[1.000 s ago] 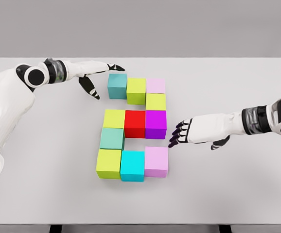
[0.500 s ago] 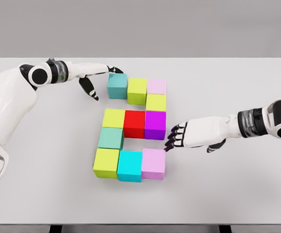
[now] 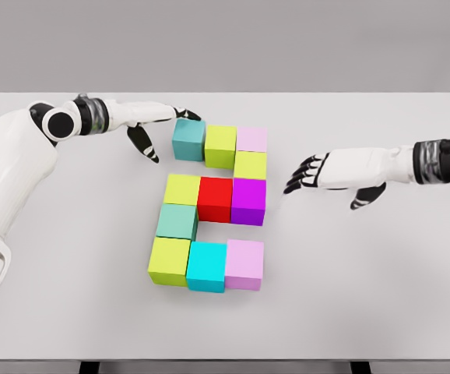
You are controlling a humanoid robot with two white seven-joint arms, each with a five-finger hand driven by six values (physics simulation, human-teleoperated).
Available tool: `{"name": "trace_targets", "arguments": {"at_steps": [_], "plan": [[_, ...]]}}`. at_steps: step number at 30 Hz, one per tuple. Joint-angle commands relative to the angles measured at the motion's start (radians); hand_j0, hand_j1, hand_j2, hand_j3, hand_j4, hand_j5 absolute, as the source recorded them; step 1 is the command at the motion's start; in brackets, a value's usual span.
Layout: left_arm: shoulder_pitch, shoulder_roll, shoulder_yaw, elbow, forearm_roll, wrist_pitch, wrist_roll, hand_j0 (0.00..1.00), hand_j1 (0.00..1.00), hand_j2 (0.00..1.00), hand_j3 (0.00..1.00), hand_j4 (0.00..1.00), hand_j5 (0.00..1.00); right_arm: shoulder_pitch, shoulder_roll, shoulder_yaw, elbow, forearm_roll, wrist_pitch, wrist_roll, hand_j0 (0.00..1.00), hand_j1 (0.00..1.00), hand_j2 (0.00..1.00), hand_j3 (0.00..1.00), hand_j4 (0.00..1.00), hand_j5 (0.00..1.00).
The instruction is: Assemble the squares on the desktop into the number 2
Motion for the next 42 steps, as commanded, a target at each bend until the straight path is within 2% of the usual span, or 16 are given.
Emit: {"name": "trace_targets", "arguments": {"at_steps": [1,8,11,13,16,21,27,33,42], "plan": [[0.000,0.001,0.001,-0.001,0.005,-0.016,0.000,1.00,1.00,1.00,1.00,1.00,1.00,0.000,-0.002,-0.013,0.027,-0.028,0.002,0.000,1.00,1.00,1.00,1.00,1.00,1.00],[-0.002,0.010,-0.011,0.000,0.005,-0.027,0.000,1.00,1.00,1.00,1.00,1.00,1.00,-0.002,-0.004,-0.015,0.027,-0.028,0.002,0.000,1.00,1.00,1.00,1.00,1.00,1.00],[0.000,0.015,-0.011,0.000,0.006,-0.027,0.000,1.00,1.00,1.00,1.00,1.00,1.00,-0.002,-0.005,-0.049,0.030,-0.031,0.002,0.000,1.00,1.00,1.00,1.00,1.00,1.00],[0.000,0.015,-0.011,0.000,0.006,-0.027,0.000,1.00,1.00,1.00,1.00,1.00,1.00,-0.002,-0.005,-0.066,0.045,-0.034,0.002,0.000,1.00,1.00,1.00,1.00,1.00,1.00],[0.002,0.015,-0.011,0.000,0.006,-0.027,0.000,1.00,1.00,1.00,1.00,1.00,1.00,-0.002,-0.015,-0.078,0.093,-0.117,0.002,0.000,1.00,1.00,1.00,1.00,1.00,1.00],[0.002,0.015,-0.013,-0.001,0.006,-0.027,0.000,1.00,1.00,1.00,1.00,1.00,1.00,-0.003,-0.030,-0.098,0.099,-0.120,0.002,0.000,1.00,1.00,1.00,1.00,1.00,1.00],[0.005,0.016,-0.013,-0.001,0.006,-0.027,0.000,1.00,1.00,1.00,1.00,1.00,1.00,0.006,-0.030,-0.197,0.099,-0.128,0.002,0.000,1.00,1.00,1.00,1.00,1.00,1.00],[0.005,0.016,-0.013,-0.001,0.006,-0.027,0.000,1.00,1.00,1.00,1.00,1.00,1.00,-0.020,-0.025,-0.205,0.099,-0.132,0.002,0.000,1.00,1.00,1.00,1.00,1.00,1.00],[0.005,0.018,-0.028,-0.001,0.006,-0.027,0.000,1.00,1.00,1.00,1.00,1.00,1.00,-0.020,-0.027,-0.204,0.091,-0.132,0.002,0.000,1.00,1.00,1.00,1.00,1.00,1.00]]}}
